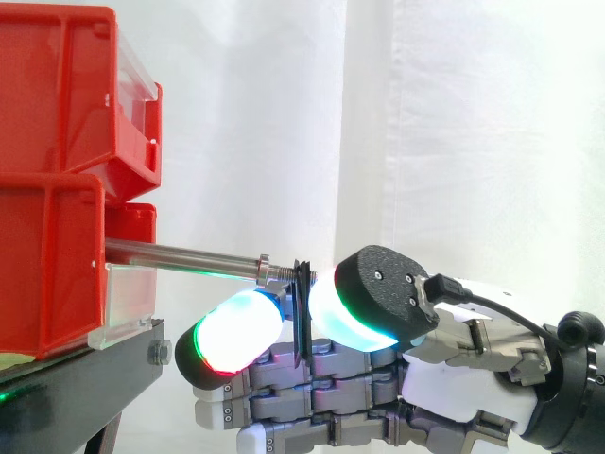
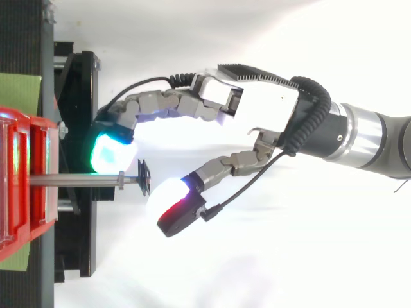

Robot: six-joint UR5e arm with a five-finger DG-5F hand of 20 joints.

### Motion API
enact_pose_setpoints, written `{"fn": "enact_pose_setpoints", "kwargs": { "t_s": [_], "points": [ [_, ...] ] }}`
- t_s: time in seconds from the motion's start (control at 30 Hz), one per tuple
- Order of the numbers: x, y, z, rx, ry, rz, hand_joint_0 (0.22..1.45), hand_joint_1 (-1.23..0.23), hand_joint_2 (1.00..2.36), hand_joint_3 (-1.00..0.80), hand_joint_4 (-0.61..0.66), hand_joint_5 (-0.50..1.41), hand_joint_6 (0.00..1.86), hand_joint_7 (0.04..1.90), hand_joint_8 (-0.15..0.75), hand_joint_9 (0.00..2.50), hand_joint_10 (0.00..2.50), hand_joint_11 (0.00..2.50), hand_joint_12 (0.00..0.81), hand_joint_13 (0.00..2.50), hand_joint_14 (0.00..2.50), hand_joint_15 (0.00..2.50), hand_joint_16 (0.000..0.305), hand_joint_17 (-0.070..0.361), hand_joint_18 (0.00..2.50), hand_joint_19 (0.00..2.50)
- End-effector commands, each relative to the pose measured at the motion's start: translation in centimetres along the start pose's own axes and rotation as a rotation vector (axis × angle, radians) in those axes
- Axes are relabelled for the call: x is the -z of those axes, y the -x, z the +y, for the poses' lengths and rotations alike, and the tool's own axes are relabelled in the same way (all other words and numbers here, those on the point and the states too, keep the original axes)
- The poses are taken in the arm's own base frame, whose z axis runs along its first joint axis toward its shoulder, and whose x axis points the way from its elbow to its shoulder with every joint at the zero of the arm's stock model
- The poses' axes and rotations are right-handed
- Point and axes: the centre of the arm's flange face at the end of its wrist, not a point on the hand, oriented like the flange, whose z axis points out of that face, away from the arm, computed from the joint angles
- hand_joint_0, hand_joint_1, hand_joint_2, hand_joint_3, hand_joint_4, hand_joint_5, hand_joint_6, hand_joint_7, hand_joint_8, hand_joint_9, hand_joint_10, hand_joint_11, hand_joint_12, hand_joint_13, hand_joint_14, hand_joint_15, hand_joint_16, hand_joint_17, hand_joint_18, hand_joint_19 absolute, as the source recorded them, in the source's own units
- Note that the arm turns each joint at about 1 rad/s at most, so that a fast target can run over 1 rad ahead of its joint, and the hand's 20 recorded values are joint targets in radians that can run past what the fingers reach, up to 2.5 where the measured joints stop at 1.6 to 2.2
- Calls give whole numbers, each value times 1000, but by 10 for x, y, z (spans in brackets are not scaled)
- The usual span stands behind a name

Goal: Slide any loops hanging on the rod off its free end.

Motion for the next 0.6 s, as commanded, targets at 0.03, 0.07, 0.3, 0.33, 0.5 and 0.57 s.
{"fn": "enact_pose_setpoints", "kwargs": {
  "t_s": [0.03, 0.07, 0.3, 0.33, 0.5, 0.57],
  "points": [
    [-2, -4, 2, 4, 1, 9, 559, -694, 1008, -406, 225, -141, 503, 1083, 258, 511, 10, 255, 326, 420, 4, 132, 47, 107, 459, 268],
    [-1, -5, 2, 4, -1, 12, 558, -696, 1009, -401, 223, -140, 503, 1094, 257, 511, 10, 256, 326, 420, 4, 128, 47, 106, 458, 272],
    [3, -7, -2, 2, -15, 18, 561, -697, 1008, -405, 216, -137, 503, 1105, 257, 509, 11, 254, 325, 420, 5, 128, 48, 107, 466, 274],
    [3, -4, -3, 4, -17, 15, 559, -695, 1008, -409, 224, -137, 503, 1104, 258, 510, 10, 255, 325, 420, 5, 125, 48, 107, 466, 277],
    [5, 0, -5, 9, -36, 28, 558, -672, 1008, -410, 228, -136, 503, 1108, 259, 513, 9, 248, 326, 422, 4, 126, 48, 107, 464, 277],
    [6, 1, -7, 9, -35, 38, 561, -660, 1008, -409, 226, -135, 503, 1111, 258, 512, 9, 248, 326, 421, 5, 129, 48, 107, 461, 274]
  ]
}}
